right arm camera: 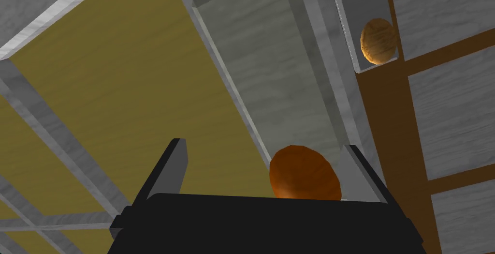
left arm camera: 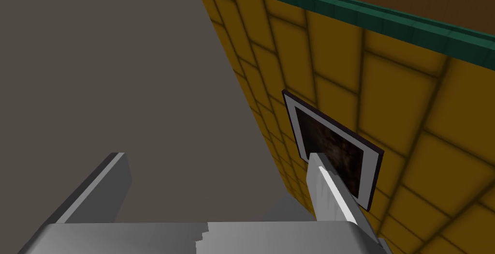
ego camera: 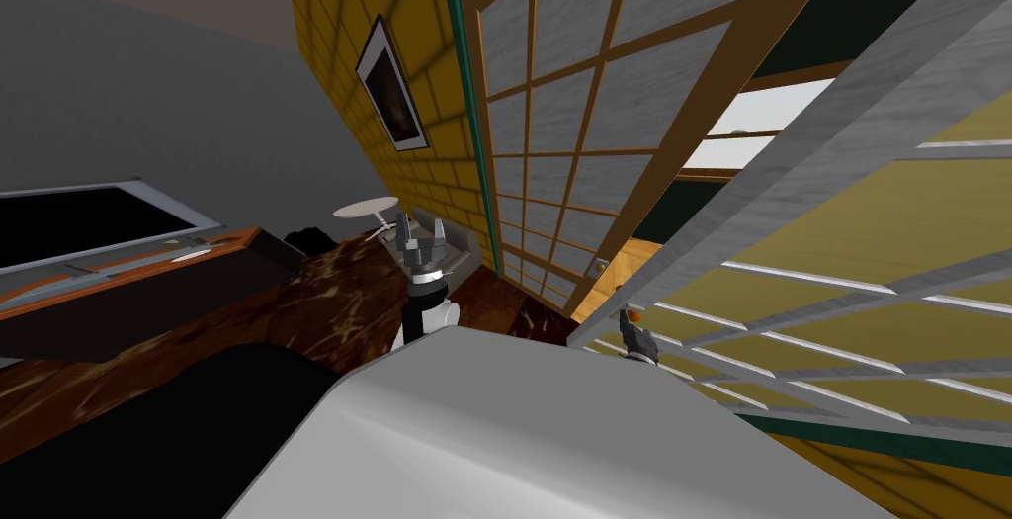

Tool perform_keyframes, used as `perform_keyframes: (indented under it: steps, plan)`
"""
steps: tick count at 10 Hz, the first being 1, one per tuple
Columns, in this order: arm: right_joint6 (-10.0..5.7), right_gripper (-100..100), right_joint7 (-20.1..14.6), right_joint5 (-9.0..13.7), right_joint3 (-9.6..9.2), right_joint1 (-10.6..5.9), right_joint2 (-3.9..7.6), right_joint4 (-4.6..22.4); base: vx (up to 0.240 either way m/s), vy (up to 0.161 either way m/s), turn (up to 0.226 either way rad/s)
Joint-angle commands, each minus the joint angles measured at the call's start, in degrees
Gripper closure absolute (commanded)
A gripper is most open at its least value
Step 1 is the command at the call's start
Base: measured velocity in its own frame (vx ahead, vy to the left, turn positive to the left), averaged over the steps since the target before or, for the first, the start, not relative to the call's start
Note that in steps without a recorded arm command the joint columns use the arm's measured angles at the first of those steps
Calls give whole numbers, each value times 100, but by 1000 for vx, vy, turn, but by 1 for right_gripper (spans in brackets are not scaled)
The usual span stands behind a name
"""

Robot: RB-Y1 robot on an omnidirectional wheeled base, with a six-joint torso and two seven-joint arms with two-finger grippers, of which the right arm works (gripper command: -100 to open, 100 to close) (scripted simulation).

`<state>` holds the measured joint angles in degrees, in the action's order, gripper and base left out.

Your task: Pull the door open

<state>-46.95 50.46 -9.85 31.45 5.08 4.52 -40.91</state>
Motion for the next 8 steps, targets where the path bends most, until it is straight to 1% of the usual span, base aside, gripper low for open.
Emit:
perform_keyframes:
  steps: [1,2,4,6,7,8]
  plan:
    - [-6,100,-188,65,68,57,70,-1,-25,-2,22]
    - [-10,100,-387,100,36,83,74,-28,-25,-9,40]
    - [-15,100,-596,136,4,109,77,-55,-34,-16,46]
    - [-23,100,-953,207,-61,161,83,-110,-27,-10,59]
    - [-23,100,-1004,207,-61,161,83,-110,-27,-14,35]
    - [-28,100,-1205,248,-98,190,86,-141,-26,-9,45]
